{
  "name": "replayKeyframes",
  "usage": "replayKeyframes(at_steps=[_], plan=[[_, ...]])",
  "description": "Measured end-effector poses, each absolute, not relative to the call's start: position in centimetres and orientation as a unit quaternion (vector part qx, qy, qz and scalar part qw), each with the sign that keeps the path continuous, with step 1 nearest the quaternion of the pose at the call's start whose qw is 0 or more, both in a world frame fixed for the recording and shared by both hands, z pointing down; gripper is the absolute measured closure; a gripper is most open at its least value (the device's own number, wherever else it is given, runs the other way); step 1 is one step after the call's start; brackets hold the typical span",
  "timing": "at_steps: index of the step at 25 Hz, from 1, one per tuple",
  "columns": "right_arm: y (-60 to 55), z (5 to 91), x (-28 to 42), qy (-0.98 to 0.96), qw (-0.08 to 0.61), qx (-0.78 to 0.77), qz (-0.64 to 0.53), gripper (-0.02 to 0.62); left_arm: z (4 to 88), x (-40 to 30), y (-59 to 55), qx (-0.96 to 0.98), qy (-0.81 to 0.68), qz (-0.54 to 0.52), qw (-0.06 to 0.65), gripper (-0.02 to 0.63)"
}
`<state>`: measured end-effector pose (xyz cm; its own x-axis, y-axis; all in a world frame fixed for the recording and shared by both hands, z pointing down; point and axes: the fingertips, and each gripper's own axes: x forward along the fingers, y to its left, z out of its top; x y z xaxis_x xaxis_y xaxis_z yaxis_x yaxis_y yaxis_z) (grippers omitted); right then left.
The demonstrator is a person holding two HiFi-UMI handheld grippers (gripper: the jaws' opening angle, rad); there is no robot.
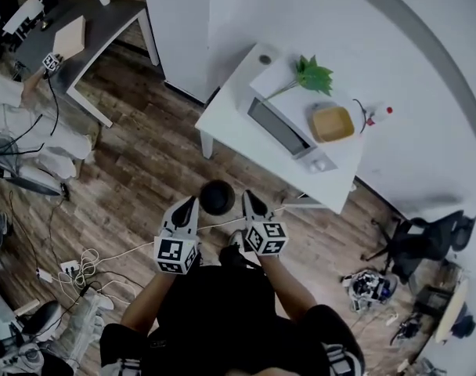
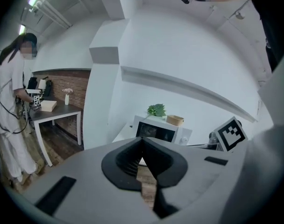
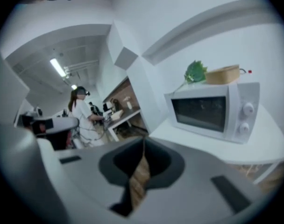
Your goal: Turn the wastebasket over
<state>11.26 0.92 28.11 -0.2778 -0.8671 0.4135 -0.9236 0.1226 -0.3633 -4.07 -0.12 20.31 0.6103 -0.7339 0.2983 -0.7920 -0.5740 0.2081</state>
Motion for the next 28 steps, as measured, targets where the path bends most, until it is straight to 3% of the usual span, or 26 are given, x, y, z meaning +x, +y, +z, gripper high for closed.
replayKeyframes(at_steps=[9,13,28], plan=[[6.7,16.7,9.6,-0.782,-0.007,0.598,0.176,0.558,13.8,-4.7,4.3,0.889,-0.445,0.048,0.096,0.571],[8.6,17.4,8.1,-0.786,-0.01,0.586,0.196,0.558,15.2,-4.4,5.0,0.884,-0.449,0.039,0.127,0.571],[8.9,17.7,9.1,-0.783,-0.007,0.591,0.195,0.563,15.4,-2.9,4.3,0.893,-0.433,0.039,0.115,0.571]])
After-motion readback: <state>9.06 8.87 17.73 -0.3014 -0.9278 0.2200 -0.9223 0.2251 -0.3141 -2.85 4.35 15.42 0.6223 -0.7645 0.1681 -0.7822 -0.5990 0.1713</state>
